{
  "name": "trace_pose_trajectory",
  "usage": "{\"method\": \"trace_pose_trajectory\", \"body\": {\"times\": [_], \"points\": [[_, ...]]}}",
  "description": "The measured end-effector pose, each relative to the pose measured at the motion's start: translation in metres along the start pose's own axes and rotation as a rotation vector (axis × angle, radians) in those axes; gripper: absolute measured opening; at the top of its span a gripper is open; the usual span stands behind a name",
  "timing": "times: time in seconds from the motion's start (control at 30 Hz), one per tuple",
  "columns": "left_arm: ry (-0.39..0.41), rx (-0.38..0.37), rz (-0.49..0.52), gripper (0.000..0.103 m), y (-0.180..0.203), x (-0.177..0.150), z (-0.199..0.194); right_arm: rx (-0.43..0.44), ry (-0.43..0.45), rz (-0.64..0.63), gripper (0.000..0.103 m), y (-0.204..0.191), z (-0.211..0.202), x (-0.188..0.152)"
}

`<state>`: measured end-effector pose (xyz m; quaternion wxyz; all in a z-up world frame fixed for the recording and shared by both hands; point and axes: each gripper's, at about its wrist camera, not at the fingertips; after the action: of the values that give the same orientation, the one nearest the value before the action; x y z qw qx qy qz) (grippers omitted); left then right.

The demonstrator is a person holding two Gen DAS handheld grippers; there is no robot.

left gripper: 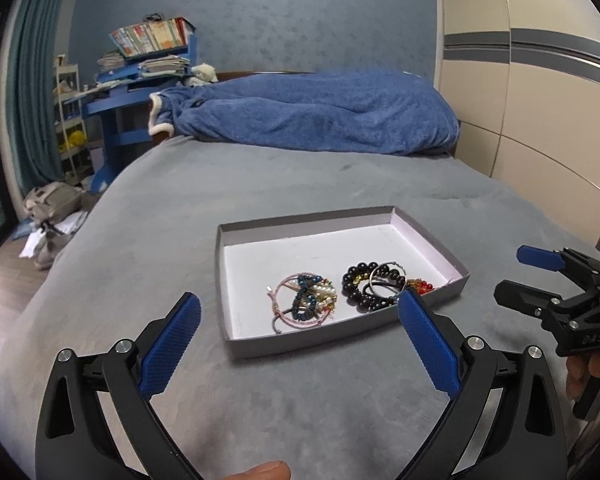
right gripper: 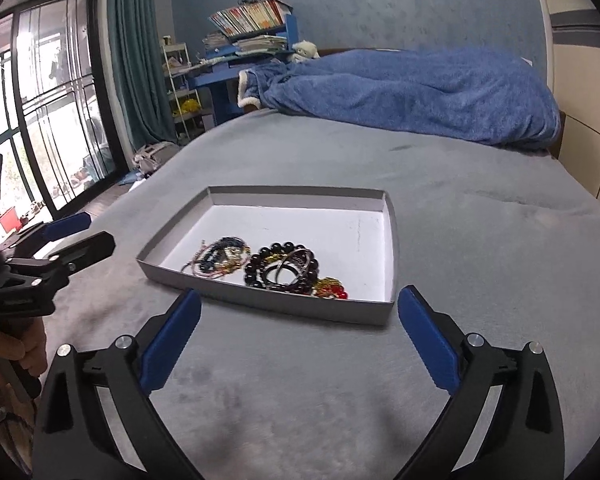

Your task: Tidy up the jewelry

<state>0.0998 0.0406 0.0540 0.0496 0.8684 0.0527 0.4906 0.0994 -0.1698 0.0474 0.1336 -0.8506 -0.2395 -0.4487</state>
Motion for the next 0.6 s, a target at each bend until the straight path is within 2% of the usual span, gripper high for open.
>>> {"method": "trace_pose_trajectory", "body": {"times": [0.23,0.6], "points": [[0.027,0.004,0.001,0.098,0.002,-0.005,-0.014,0.002,0.04,0.001,0.097,-0.003,-0.011,-0.001],[0.024,-0.002,0.013,0.098,0.004,-0.008,-0.012,-0.009,0.068,0.019,0.097,0.007,-0.015,-0.008]]}}
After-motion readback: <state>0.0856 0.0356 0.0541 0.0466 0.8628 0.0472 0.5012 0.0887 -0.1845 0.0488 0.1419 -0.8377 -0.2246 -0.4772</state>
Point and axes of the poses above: each gripper's, at about its wrist camera, not at the fingertips, and z roughly the way its jaws point, y to its right, x to its top, and after that the axes turned 7 degrees about -z, right-handed
